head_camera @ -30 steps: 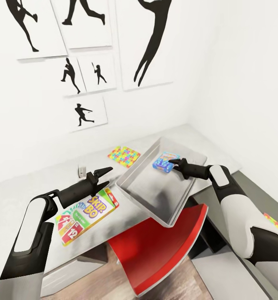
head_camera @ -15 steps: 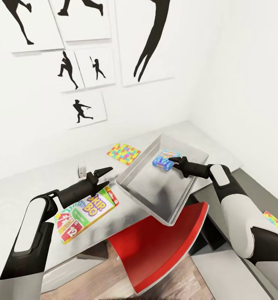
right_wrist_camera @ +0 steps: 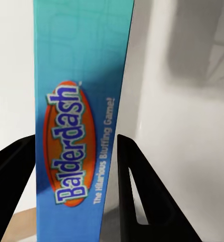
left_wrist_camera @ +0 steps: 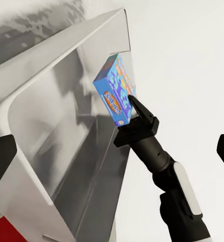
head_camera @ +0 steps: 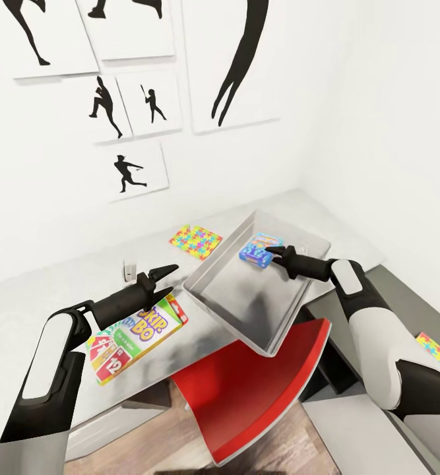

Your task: Put all the toys in the child's room - the three board games (two on the bed and one on the table), the two jigsaw puzzles on the table, and the tennis ball on the table - inside the toy box on the table in the child's room.

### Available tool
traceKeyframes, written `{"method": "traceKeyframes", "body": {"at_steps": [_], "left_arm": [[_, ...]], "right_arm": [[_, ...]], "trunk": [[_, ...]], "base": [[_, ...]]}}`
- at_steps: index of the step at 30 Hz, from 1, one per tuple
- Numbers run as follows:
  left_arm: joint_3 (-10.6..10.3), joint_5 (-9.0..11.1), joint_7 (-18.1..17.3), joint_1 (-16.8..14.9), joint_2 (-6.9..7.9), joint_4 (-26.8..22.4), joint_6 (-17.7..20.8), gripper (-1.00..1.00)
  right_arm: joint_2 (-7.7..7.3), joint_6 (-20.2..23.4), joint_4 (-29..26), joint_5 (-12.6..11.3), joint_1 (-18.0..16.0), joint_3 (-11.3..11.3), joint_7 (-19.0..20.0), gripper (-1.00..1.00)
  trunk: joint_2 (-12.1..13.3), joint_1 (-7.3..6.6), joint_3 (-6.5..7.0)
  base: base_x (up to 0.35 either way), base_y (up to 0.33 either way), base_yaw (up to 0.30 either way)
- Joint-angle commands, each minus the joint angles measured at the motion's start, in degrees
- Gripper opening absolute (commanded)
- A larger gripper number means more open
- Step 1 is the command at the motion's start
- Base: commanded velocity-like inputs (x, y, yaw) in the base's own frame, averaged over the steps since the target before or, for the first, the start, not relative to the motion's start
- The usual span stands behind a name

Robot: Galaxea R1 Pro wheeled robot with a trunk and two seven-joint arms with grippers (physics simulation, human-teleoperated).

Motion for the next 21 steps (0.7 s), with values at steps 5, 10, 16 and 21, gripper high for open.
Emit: {"method": "traceKeyframes", "body": {"at_steps": [5,10,16,21], "left_arm": [[0.1,0.6,0.6,0.0,0.03,-0.1,0.2,1.00],[0.1,0.6,0.6,0.0,0.02,0.0,0.2,1.00],[0.1,0.6,0.6,0.0,0.05,0.0,0.2,1.00],[0.1,0.6,0.6,0.0,0.04,0.0,0.2,1.00]], "right_arm": [[0.36,0.2,-0.3,0.6,-0.1,-0.2,0.6,-1.00],[0.46,0.1,-0.4,0.7,-0.1,-0.1,0.6,-1.00],[0.53,0.0,-0.5,0.7,-0.1,-0.1,0.3,-1.00],[0.53,0.0,-0.5,0.8,-0.1,-0.1,0.2,-1.00]], "trunk": [[-0.1,0.03,-0.11],[-0.1,0.03,-0.22],[-0.1,0.03,-0.57],[-0.1,0.03,-0.98]], "base": [[0.000,0.000,0.000],[0.000,0.000,0.000],[0.000,0.000,0.000],[0.000,0.000,0.000]]}}
